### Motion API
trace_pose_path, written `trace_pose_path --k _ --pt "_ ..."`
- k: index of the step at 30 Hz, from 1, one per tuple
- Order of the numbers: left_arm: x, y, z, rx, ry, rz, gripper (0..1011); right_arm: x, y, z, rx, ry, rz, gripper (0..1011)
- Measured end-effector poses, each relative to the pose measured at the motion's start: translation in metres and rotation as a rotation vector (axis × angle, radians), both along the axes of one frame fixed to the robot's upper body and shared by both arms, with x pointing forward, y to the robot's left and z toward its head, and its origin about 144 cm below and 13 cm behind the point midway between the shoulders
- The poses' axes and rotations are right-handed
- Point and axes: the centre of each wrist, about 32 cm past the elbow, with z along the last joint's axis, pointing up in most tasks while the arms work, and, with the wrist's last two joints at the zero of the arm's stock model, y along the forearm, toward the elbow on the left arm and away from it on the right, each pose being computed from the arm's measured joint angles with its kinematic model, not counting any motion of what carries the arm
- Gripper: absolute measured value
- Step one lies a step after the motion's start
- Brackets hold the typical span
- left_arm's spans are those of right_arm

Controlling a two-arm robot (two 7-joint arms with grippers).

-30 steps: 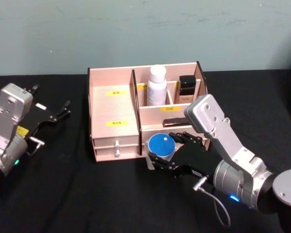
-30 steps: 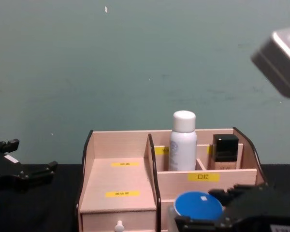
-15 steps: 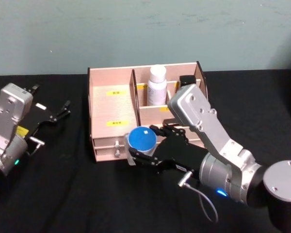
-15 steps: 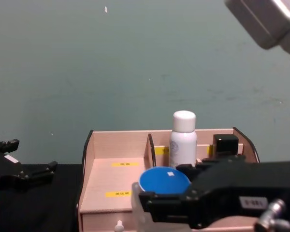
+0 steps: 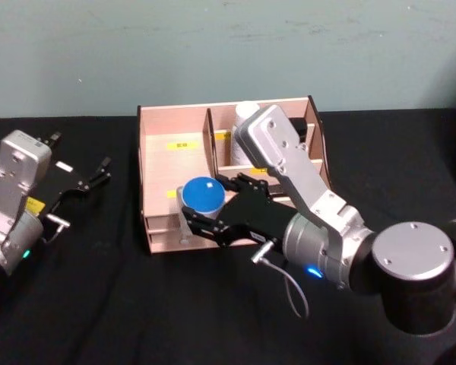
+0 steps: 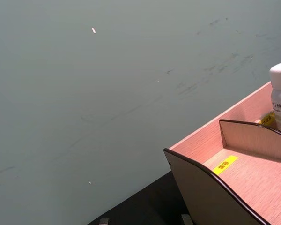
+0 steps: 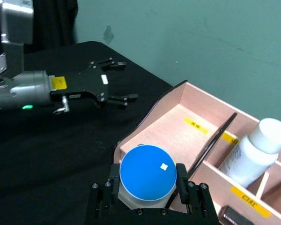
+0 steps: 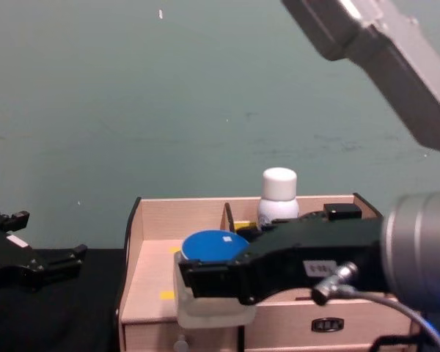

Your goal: Pick up the facial cleanser and watermelon frost from the table and place them into the tiered storage box.

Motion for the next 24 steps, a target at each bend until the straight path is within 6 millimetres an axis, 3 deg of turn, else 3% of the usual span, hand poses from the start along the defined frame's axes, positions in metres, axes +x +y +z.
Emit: trace_pose_path --k 24 --pt "0.0 0.0 0.0 0.0 0.0 0.0 1001 0.054 0.028 -0.009 -0.013 0.0 -0.079 723"
